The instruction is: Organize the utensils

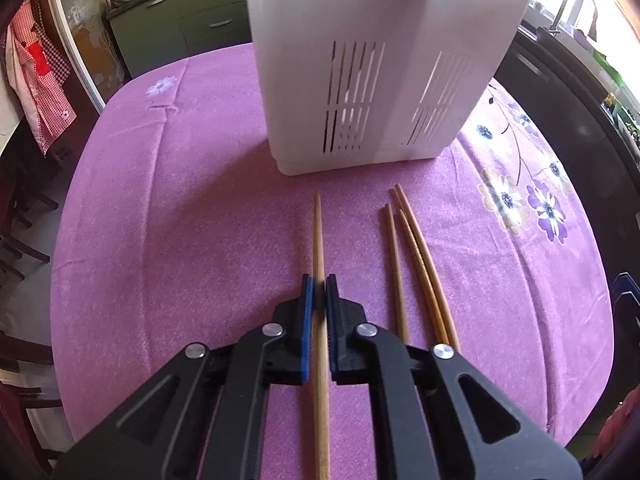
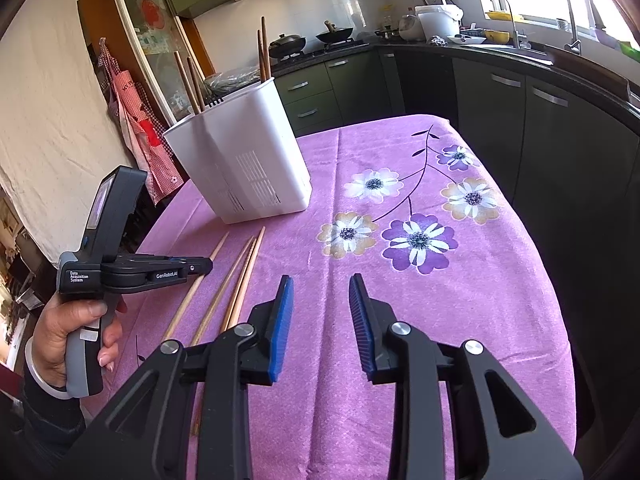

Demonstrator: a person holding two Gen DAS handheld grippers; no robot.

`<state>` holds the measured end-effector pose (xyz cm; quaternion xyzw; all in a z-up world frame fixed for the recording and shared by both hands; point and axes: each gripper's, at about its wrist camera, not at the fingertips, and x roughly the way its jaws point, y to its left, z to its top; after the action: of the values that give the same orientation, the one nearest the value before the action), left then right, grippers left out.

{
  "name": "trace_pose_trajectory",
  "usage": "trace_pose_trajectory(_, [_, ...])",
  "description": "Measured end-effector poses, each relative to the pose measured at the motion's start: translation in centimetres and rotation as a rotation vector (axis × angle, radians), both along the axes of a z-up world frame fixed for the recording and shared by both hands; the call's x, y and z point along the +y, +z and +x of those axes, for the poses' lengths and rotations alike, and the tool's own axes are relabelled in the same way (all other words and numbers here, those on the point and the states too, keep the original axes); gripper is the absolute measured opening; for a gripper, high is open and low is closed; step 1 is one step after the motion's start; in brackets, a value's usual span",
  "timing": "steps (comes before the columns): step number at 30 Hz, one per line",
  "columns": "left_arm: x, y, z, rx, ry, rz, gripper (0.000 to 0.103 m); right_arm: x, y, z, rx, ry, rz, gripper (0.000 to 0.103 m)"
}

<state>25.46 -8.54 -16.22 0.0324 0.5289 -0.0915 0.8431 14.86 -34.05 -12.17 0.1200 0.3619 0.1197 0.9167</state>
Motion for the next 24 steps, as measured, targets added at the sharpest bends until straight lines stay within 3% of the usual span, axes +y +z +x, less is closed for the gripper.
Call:
trace_pose_trajectory(15, [4.4,9.9,-7.7,-0.292,0.014,-0.087,0.006,0.1,0.9,-0.6,-0.016,-0.007,-0.023,0.029])
trace_pose_trajectory(24, [5.8,13.3,-12.7,-0.421,0.002,-0.082,0.006,1.0,0.6,-0.6,-0.003,0.011,-0.039,0.032])
